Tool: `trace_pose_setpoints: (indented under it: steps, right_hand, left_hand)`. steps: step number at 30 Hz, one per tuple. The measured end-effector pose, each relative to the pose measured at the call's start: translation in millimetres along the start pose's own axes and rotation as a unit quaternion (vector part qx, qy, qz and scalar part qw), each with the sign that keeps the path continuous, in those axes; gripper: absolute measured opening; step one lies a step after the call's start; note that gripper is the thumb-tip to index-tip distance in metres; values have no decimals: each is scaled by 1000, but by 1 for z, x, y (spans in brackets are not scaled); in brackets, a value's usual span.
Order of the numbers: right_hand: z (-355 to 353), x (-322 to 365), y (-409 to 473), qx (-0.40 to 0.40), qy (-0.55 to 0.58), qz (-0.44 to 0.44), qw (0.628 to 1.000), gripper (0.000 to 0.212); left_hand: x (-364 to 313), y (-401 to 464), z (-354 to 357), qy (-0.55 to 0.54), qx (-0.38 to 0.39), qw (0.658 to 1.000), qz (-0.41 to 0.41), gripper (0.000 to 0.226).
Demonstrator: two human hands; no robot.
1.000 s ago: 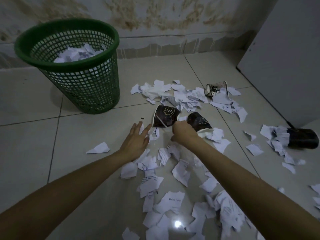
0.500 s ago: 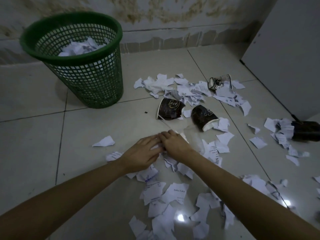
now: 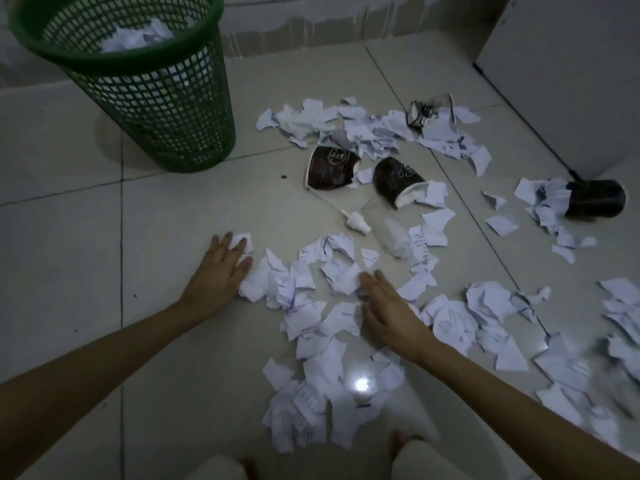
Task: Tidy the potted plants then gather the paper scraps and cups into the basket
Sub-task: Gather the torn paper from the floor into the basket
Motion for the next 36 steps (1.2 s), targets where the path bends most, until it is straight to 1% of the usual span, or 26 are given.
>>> trace_pose_setpoints:
  steps: [1,2,3,4,6,8,10,12,13,15,17,19,21,23,25,27,28,29,30,31,33,34,36]
  right_hand:
    - [-1,6,-3,1,11,-24,1000,56]
    - [-5,11,-6,-13,29,-43,999,62]
    - [-11,14,-11,-21,36,-42,998,72]
    - [-12,13,-17,-17,21,-48,998,86]
    - [-1,8,-35,16,-63,-68,996,113]
    - [20,5,-59,62,-156,-94,981,124]
    - [43,-1,-73,95,-201,-94,971,128]
    - [57,3,-74,104,-221,-89,966,127]
    - [61,7,-70,106,-242,-92,960,126]
    - [62,14,-56,97,-262,-85,956,125]
    - [50,15,-35,61,-263,-55,961,121]
    - [36,12,-15,24,-254,-28,966,114]
    - [24,6,-4,3,-224,3,975,105]
    - [15,-6,-9,-17,-196,46,979,102]
    - [10,-25,-31,-40,-139,110,983,105]
    - [10,-46,-58,-60,-72,193,977,108]
    - [12,-54,-66,-65,-49,222,972,110]
    - [14,-58,-70,-65,-32,237,969,110]
    - [17,-56,-69,-63,-16,234,970,107]
    - [21,-50,-64,-60,1,214,975,102]
    - [23,-28,-49,-67,23,147,987,88]
    - [22,-18,-42,-78,25,117,990,83]
    - [13,-6,-29,-105,23,91,990,81]
  left_hand:
    - [-12,-5,8,33,17,999,29,70]
    - [-25,-11,15,91,21,993,66,84]
    - [-40,-20,22,160,22,980,115,98]
    - [-54,-33,31,216,28,960,175,106]
    - [-74,-68,60,288,66,906,302,108]
    - [-80,-108,91,288,116,859,409,109]
    - [-81,-135,111,271,135,840,450,111]
    - [-83,-144,124,275,148,840,444,111]
    - [-84,-142,127,278,148,846,431,111]
    - [-88,-129,123,288,126,859,403,108]
    - [-92,-107,112,286,98,879,370,102]
    - [-96,-86,98,277,81,894,343,97]
    - [-97,-73,86,268,63,903,331,95]
    - [-93,-63,75,255,42,916,307,94]
    - [-79,-52,56,229,-4,944,239,100]
    - [-51,-41,35,152,-55,978,131,112]
    - [-37,-37,29,105,-67,989,78,118]
    - [-28,-33,27,68,-71,994,44,124]
    - [-26,-30,29,46,-64,996,31,127]
    - [-30,-28,35,39,-44,998,36,128]
    - [-47,-27,51,48,-2,996,73,125]
    - [-54,-27,55,51,5,995,90,121]
    - [-61,-28,53,34,-27,994,96,113]
Point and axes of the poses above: each hand's wrist, its own y-axis towards the middle knuckle, its own z-axis out of the palm, x = y × z, the point moved 10 cm from there along y, towards the middle knuckle, and after that the axes turned 10 degrees about -y, right-handed, at the moved point
